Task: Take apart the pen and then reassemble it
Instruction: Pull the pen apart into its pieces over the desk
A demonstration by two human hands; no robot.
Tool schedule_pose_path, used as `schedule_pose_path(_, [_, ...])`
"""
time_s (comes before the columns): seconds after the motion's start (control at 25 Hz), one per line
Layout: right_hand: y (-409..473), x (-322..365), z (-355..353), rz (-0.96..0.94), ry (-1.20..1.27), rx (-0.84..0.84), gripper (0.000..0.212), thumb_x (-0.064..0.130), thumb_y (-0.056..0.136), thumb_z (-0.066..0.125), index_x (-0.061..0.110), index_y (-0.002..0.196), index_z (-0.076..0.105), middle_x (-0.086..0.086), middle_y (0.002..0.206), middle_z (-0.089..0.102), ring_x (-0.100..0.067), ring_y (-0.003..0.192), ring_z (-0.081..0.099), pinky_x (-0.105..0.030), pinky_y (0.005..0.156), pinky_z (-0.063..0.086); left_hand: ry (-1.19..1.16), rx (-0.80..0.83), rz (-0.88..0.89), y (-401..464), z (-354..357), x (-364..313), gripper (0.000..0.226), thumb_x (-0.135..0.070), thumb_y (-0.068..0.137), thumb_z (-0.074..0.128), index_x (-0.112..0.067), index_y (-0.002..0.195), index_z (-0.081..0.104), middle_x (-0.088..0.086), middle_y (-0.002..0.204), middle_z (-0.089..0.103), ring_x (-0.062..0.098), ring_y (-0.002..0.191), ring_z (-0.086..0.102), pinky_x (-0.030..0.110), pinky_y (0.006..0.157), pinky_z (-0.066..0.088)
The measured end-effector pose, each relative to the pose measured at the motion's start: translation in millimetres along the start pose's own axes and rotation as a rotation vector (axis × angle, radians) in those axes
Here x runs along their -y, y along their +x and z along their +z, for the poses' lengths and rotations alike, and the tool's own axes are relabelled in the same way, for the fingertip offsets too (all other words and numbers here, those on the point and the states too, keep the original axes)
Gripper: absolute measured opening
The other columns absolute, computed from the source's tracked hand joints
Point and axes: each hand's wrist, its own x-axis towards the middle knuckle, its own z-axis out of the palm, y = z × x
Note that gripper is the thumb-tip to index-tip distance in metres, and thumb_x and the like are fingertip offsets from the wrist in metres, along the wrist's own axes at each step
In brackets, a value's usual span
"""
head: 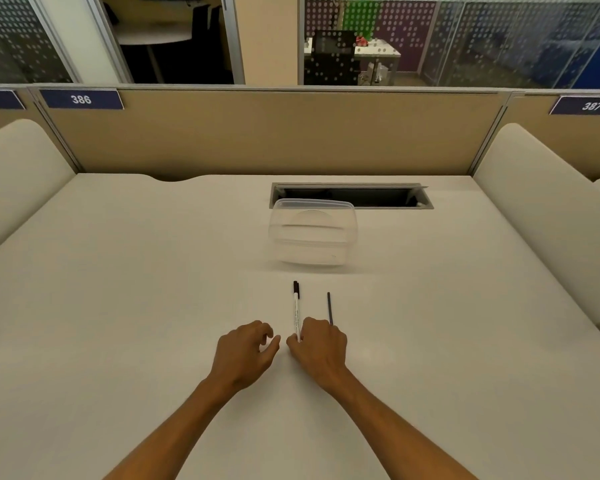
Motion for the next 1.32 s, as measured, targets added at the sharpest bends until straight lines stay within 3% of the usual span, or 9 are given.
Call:
schedule_pose_path(0.2, [-6.0,-5.5,-20.3,0.053,0.132,-0.062,0.029,0.043,0.085,0.055,0.017,0.074,0.062,0.006,0.065,0.061,-0.013,0.061,0.060,-0.027,0.059,0.046,-0.014,-0.078,0.115,-0.7,-3.4,-8.2,0.024,-0.037,0.089,0.061,-0.020,0.104,0.067,-0.006,0.103,0.068,0.012,0.073,0.066,0.020,0.058,0.044])
schedule_pose_path(0.32, [-15.2,-6.9,-44.6,0.029,0.307,-0.132,0.021,0.042,0.086,0.059,0.023,0.081,0.067,0.009,0.071,0.067,-0.010,0.062,0.062,-0.021,0.058,0.048,0.033,-0.137,0.265,1.8,-9.3,-16.9,0.039,-0.030,0.085,0.068,-0.018,0.122,0.062,0.006,0.127,0.063,0.024,0.103,0.066,0.034,0.079,0.055])
schedule_pose_path(0.44, [-24.7,-8.0,-67.8,-0.017,0.501,-0.144,0.023,0.040,0.091,0.060,0.020,0.087,0.071,0.008,0.073,0.069,-0.007,0.062,0.063,-0.017,0.060,0.049,0.046,-0.178,0.389,8.0,-21.1,-29.6,0.046,-0.030,0.085,0.069,-0.019,0.128,0.059,0.008,0.136,0.057,0.027,0.123,0.055,0.042,0.097,0.046])
schedule_pose_path(0.52, [-30.4,-7.6,-80.9,-0.023,0.648,-0.124,0.027,0.041,0.093,0.058,0.020,0.082,0.072,0.009,0.065,0.068,-0.005,0.056,0.061,-0.014,0.057,0.047,0.022,-0.227,0.440,9.0,-27.8,-38.7,0.036,-0.028,0.085,0.069,-0.017,0.118,0.065,0.008,0.124,0.065,0.028,0.114,0.060,0.040,0.092,0.049])
schedule_pose_path(0.68, [-37.2,-5.8,-98.2,-0.041,0.852,-0.125,0.041,0.038,0.096,0.052,0.016,0.065,0.066,0.006,0.050,0.058,-0.005,0.046,0.053,-0.016,0.051,0.044,-0.064,-0.285,0.498,3.6,-45.3,-52.2,0.020,-0.024,0.092,0.059,-0.013,0.104,0.070,0.003,0.089,0.068,0.019,0.074,0.061,0.034,0.053,0.054])
schedule_pose_path(0.8, [-36.2,-5.6,-107.0,-0.035,0.931,-0.181,0.050,0.034,0.100,0.047,0.013,0.055,0.053,0.005,0.045,0.048,-0.013,0.044,0.046,-0.033,0.049,0.042,0.010,-0.281,0.543,1.3,-60.0,-58.7,0.019,-0.022,0.094,0.055,-0.010,0.103,0.068,0.003,0.081,0.063,0.017,0.062,0.053,0.031,0.041,0.045])
schedule_pose_path(0.92, [-35.6,-2.3,-112.1,-0.032,0.904,-0.203,0.059,0.043,0.098,0.046,0.005,0.052,0.047,-0.001,0.043,0.043,-0.019,0.044,0.041,-0.041,0.047,0.039,0.058,-0.294,0.590,-0.5,-70.7,-65.3,0.023,-0.025,0.097,0.051,-0.008,0.100,0.066,0.004,0.077,0.060,0.017,0.058,0.050,0.025,0.042,0.035])
schedule_pose_path(1.08, [-38.0,8.6,-120.5,-0.022,0.825,-0.269,0.075,0.063,0.083,0.041,-0.005,0.053,0.046,-0.017,0.046,0.043,-0.020,0.043,0.040,-0.037,0.048,0.040,0.068,-0.314,0.615,-3.4,-81.6,-72.4,0.031,-0.036,0.094,0.050,-0.011,0.102,0.066,0.002,0.073,0.064,0.019,0.055,0.055,0.030,0.040,0.045])
schedule_pose_path(1.32, [-51.0,10.3,-134.0,-0.223,0.917,-0.310,0.060,0.043,0.096,0.044,0.016,0.044,0.031,0.007,0.038,0.031,-0.011,0.038,0.027,-0.032,0.041,0.025,-0.284,-0.094,0.493,-7.1,-109.6,-81.4,0.030,-0.042,0.094,0.052,-0.018,0.095,0.071,-0.003,0.063,0.065,0.017,0.051,0.053,0.034,0.047,0.045])
